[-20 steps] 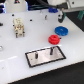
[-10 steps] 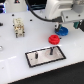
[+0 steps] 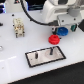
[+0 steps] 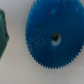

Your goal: Insert the blue gear onto the right peg, followed by the red gear

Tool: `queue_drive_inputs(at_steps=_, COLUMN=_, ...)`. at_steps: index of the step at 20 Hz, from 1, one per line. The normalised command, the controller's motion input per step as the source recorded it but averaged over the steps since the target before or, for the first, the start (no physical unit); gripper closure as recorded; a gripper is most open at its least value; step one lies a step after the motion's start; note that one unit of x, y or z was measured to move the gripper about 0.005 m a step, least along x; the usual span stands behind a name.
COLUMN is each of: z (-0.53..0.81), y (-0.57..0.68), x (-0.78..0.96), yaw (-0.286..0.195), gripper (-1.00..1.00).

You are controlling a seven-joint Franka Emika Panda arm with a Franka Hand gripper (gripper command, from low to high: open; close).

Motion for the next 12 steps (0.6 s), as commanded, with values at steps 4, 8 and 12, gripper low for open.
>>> queue_drive_inputs(at_steps=4, z=-0.22, y=-0.1, x=-0.25, yaw=0.0, gripper=1.0)
queue_drive_inputs(at_steps=8, z=-0.24, y=-0.07, x=-0.15, yaw=0.0, gripper=-1.0)
queue_drive_inputs(at_steps=12, z=-0.17, y=0.04, x=-0.15, yaw=0.0, gripper=1.0)
